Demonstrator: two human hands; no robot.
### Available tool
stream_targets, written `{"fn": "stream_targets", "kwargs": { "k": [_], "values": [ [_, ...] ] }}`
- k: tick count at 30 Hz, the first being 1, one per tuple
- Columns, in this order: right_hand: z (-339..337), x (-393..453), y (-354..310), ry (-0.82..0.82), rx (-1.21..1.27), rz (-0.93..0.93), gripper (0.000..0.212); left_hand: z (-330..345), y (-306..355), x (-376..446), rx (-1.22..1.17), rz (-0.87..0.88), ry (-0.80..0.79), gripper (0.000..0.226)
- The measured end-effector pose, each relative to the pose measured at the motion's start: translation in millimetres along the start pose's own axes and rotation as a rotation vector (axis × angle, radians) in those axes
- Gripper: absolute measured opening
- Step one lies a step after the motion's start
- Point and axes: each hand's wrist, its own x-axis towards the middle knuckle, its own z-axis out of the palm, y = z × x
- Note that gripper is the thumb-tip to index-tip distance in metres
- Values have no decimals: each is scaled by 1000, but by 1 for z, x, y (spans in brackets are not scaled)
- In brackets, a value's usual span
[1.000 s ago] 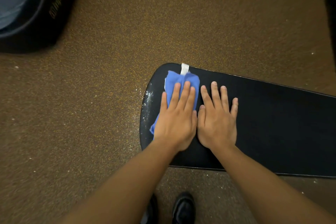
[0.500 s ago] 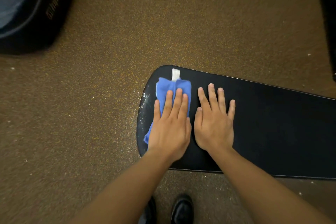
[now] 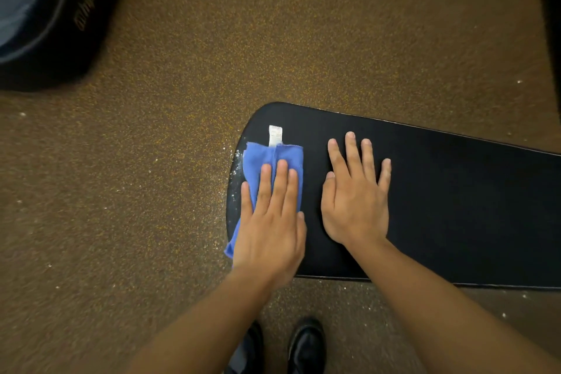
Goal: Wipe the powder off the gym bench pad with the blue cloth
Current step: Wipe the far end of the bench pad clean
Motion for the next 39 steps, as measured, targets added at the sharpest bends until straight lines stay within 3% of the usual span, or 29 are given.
{"fn": "stream_targets", "kwargs": {
  "k": [3,7,17,26,34,39],
  "values": [
    [-1,0,0,-5,-3,1,56,-5,-6,45,2,96,-31,62],
    [-1,1,2,-8,3,1,56,-15,-19,96,-20,10,-60,64],
    [-4,2,1,-36,-27,4,61,-7,-1,38,-81,-155,-12,64],
    [-3,1,0,-41,-44,21,63,-14,-13,96,-36,-110,-29,60],
    [-3,1,0,-28,-33,21,62,-3,0,18,-33,-86,-16,63],
    [-4,1,0,-29,-40,17,62,-13,-5,72,-53,6,-64,67]
  ]
}}
